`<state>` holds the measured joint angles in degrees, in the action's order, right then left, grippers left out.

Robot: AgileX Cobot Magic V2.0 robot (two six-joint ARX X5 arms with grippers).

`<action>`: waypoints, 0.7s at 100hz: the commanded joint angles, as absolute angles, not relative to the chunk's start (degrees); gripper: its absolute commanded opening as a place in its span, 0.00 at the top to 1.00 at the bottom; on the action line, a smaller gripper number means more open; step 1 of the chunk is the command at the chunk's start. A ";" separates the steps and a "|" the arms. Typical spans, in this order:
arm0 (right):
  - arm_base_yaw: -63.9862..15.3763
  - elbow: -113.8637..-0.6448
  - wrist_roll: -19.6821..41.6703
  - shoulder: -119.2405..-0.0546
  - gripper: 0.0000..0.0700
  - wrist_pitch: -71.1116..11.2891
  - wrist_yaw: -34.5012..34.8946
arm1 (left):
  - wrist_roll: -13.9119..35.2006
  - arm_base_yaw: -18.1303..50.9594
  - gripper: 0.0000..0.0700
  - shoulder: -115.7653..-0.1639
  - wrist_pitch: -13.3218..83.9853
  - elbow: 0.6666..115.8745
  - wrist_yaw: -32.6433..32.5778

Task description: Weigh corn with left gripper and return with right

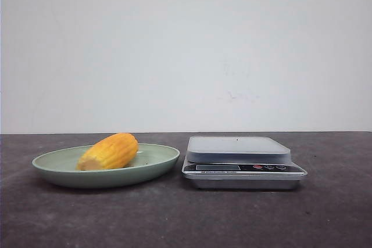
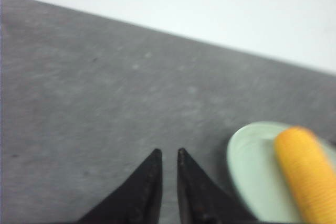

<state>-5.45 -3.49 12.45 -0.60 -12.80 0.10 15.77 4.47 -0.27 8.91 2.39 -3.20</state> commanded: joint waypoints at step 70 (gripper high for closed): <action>-5.56 -56.47 15.35 -36.71 0.38 -28.01 14.26 | 17.19 7.09 0.40 -35.59 16.51 48.14 11.40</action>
